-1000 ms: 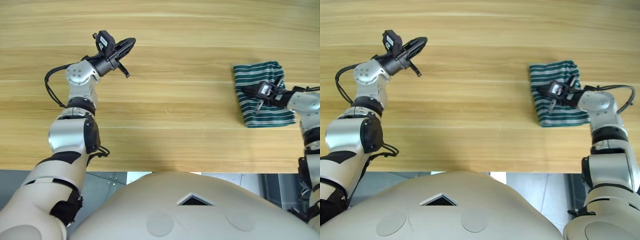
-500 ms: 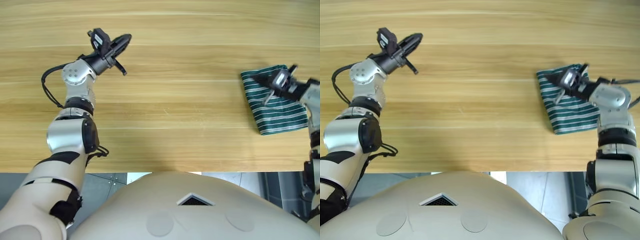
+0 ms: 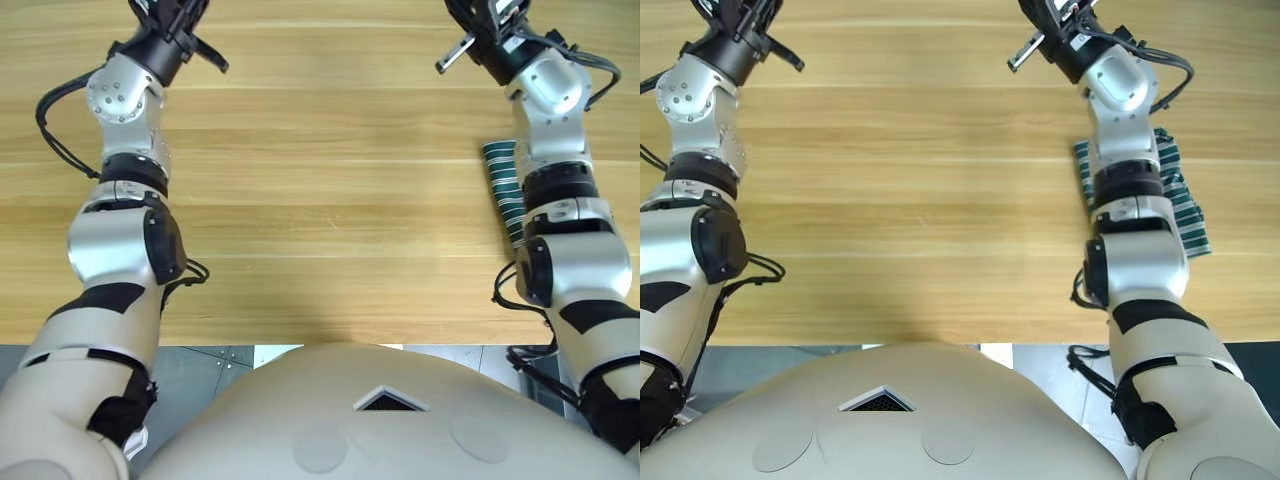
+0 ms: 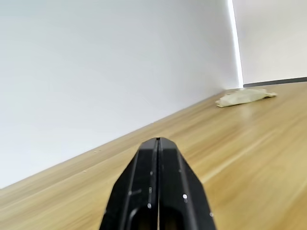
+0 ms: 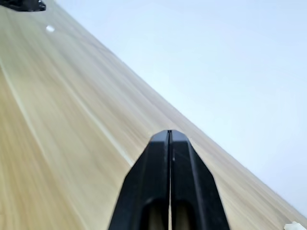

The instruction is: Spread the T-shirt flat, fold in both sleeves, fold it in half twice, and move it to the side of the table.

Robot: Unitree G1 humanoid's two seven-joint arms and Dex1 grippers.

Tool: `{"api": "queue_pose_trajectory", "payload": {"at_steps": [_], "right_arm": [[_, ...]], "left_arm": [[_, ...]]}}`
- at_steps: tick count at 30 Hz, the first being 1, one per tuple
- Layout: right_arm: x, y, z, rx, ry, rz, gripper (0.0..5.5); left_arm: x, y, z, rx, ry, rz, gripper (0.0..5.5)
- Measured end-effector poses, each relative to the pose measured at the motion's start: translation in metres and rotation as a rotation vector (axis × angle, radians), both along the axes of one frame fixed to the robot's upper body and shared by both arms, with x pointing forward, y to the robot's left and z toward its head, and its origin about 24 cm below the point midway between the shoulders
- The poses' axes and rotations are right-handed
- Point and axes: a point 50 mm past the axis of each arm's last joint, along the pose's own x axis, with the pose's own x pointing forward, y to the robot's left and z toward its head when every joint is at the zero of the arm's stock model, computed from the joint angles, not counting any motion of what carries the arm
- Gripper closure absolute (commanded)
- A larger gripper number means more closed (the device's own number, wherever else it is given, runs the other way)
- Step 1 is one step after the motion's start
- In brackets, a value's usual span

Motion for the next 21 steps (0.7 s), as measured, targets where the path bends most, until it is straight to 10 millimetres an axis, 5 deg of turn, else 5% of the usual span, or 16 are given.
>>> {"api": "queue_pose_trajectory", "payload": {"at_steps": [3,8,18,21], "right_arm": [[-0.001,0.015,-0.005,0.089,0.003,0.019,5.48],[-0.019,0.030,-0.035,0.149,0.060,0.056,5.48],[-0.047,0.024,-0.059,0.312,0.083,-0.048,5.48],[-0.052,0.020,-0.062,0.312,0.087,-0.062,5.48]], "left_arm": [[-0.003,0.007,-0.001,-0.045,-0.021,0.050,5.50],[-0.022,0.012,-0.034,-0.054,0.021,0.106,5.50],[-0.058,-0.007,-0.066,-0.065,-0.007,0.130,5.50],[-0.059,-0.009,-0.062,-0.058,-0.023,0.139,5.50]]}}
